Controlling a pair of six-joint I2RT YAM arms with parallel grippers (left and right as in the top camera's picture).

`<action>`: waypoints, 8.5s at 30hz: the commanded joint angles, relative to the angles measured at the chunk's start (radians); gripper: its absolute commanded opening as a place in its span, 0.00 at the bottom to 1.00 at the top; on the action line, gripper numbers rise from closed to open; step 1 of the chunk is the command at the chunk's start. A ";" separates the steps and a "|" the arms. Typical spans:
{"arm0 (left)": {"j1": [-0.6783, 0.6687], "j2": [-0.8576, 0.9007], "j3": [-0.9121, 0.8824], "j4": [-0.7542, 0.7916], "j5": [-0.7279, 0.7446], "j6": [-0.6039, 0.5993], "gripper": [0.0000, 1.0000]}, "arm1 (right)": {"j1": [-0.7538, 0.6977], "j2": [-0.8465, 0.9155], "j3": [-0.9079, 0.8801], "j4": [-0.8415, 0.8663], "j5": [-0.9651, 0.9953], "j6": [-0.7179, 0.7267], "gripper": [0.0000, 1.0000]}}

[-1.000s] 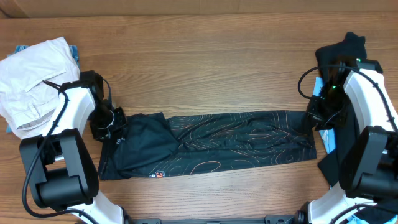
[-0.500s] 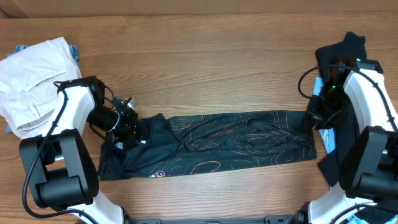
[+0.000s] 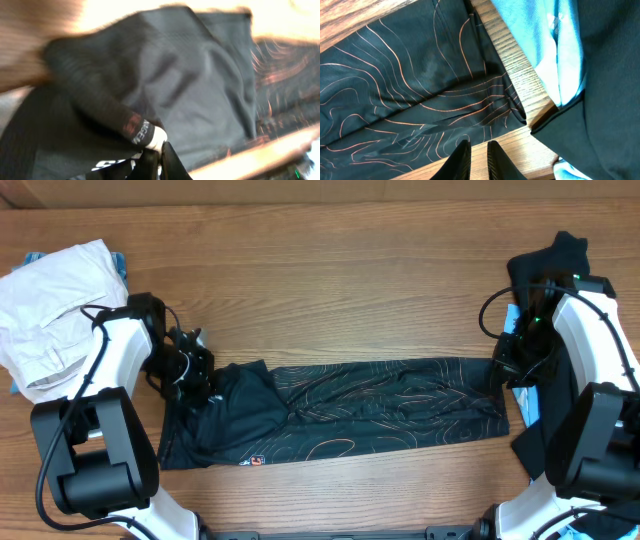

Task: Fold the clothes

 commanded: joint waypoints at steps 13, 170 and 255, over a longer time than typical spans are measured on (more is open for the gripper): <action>-0.007 -0.005 0.188 -0.021 -0.105 -0.087 0.04 | -0.002 -0.017 -0.001 0.003 0.010 -0.004 0.15; -0.124 -0.003 -0.257 0.681 -0.267 -0.304 0.47 | 0.029 -0.013 -0.422 0.721 -0.211 -0.060 0.04; -0.125 -0.010 0.157 0.107 -0.320 -0.244 0.68 | 0.636 0.032 0.044 0.429 -0.164 0.076 0.08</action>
